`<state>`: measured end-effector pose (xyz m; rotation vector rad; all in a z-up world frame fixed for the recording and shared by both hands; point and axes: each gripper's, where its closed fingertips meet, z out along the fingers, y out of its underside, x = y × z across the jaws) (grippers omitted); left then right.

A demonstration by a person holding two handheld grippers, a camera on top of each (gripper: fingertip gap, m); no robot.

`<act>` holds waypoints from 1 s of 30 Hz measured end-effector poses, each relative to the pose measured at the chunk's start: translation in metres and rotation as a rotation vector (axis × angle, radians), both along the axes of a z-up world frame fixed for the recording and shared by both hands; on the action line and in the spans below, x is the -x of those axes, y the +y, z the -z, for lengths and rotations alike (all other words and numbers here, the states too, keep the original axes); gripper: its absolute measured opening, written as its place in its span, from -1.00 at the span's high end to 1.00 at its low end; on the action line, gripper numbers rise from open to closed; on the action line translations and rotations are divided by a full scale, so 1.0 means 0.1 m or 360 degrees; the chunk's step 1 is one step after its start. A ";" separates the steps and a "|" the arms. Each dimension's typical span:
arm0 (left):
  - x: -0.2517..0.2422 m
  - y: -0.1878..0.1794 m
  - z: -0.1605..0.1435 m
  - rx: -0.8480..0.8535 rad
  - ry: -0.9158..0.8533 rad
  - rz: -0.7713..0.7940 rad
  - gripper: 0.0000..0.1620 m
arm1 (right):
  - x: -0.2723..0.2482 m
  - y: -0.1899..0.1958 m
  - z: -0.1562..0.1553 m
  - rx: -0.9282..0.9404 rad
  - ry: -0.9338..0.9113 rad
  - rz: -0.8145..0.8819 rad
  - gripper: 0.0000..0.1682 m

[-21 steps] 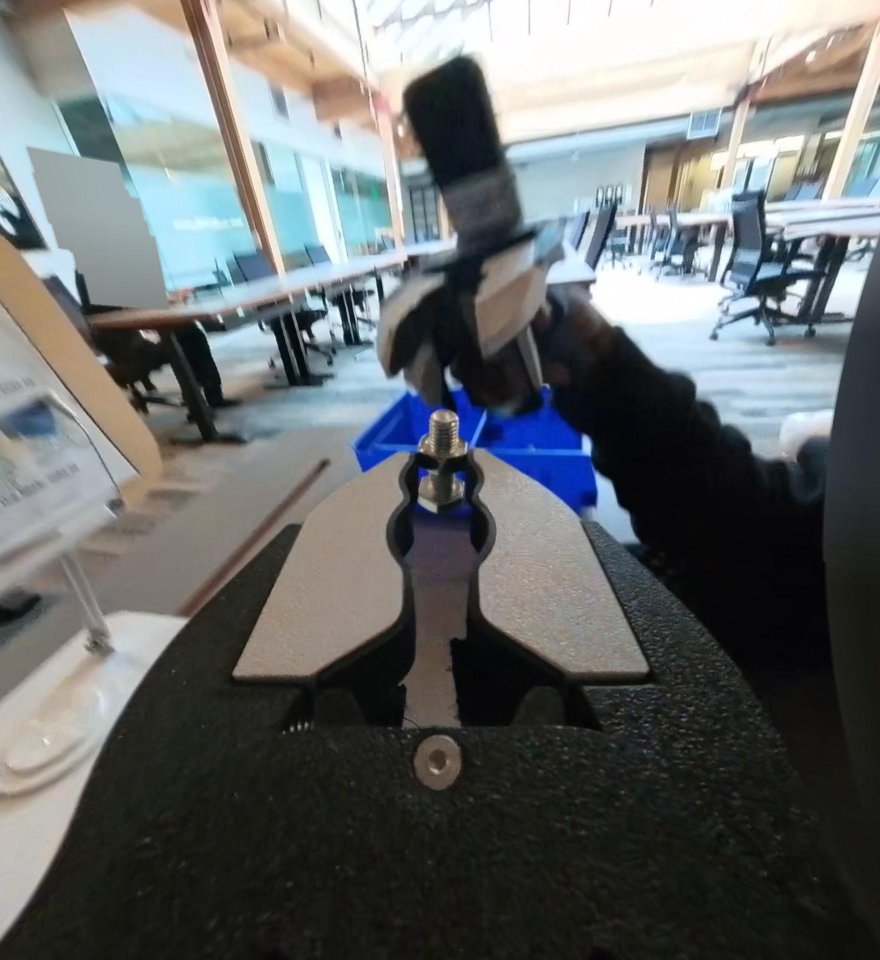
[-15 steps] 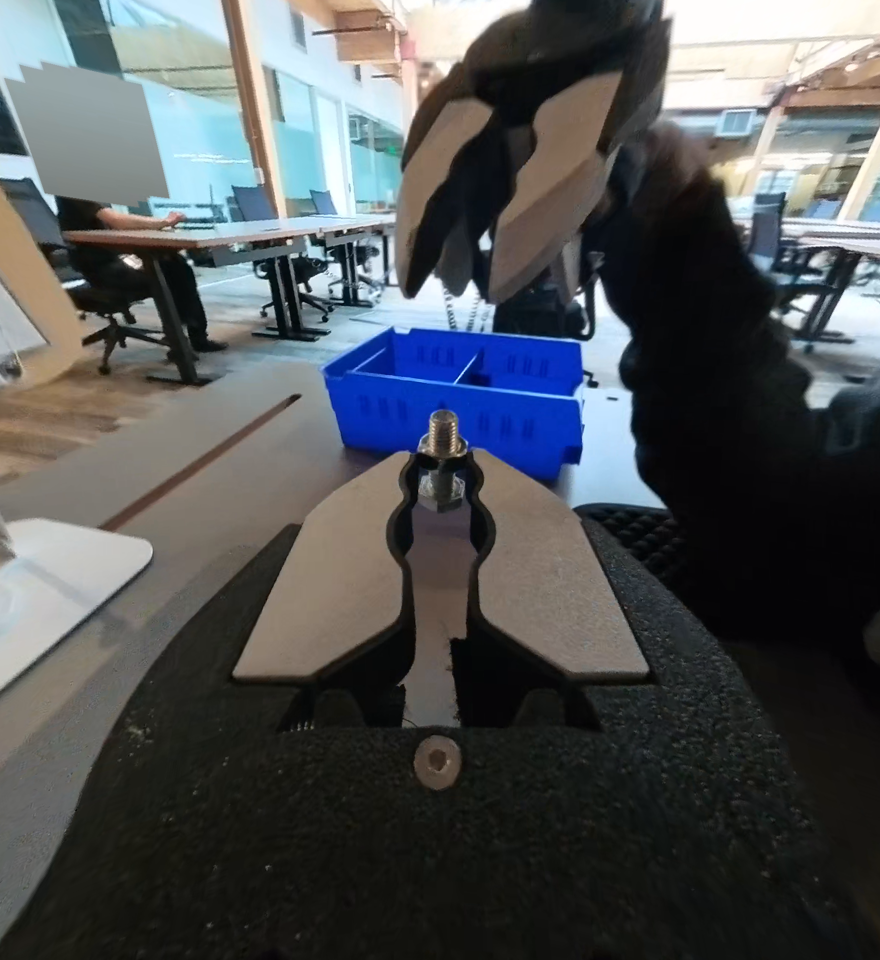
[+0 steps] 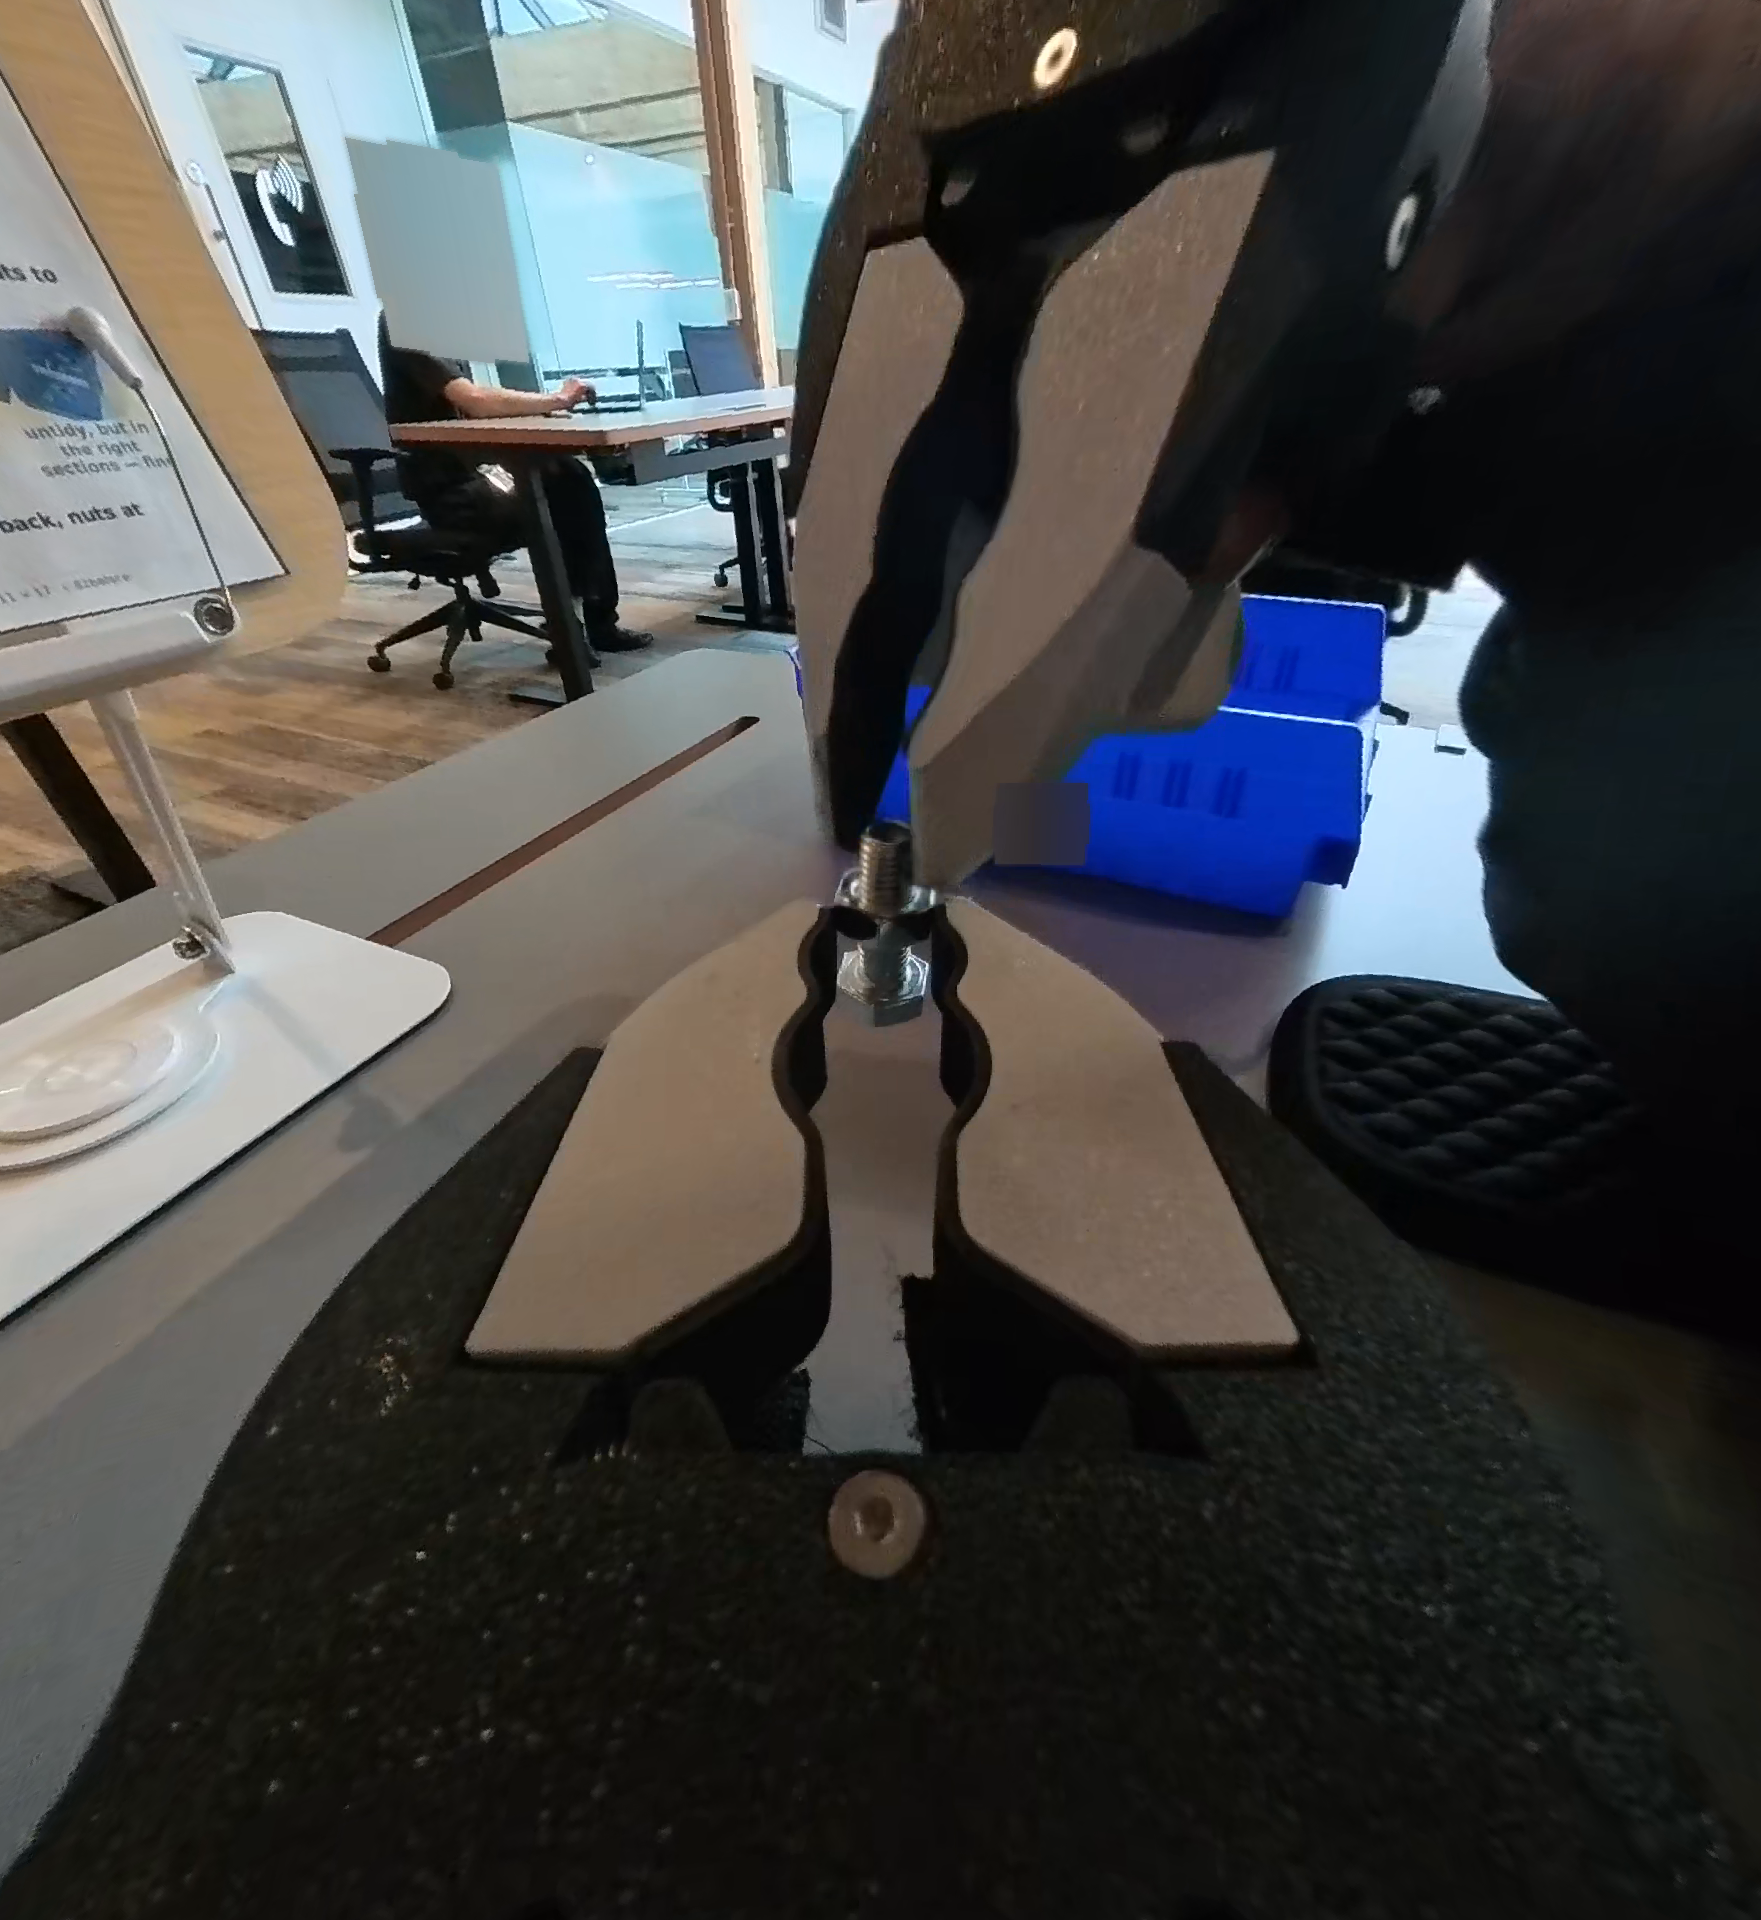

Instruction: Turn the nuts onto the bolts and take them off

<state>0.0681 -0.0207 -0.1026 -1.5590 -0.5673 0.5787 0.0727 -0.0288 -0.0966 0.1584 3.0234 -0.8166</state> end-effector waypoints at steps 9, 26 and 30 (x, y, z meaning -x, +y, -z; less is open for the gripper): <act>-0.06 0.03 -0.01 -0.0053 0.0041 0.0097 0.70 | -0.02 -0.01 -0.03 -0.0015 0.0091 -0.0064 0.90; -0.25 0.24 0.13 -0.0089 0.0052 0.0470 0.56 | -0.47 -0.18 -0.06 0.0048 -0.0048 -0.0421 0.90; -0.26 0.26 0.16 -0.0072 0.0029 0.0492 0.59 | -0.46 -0.19 -0.06 0.0053 -0.0040 -0.0419 0.90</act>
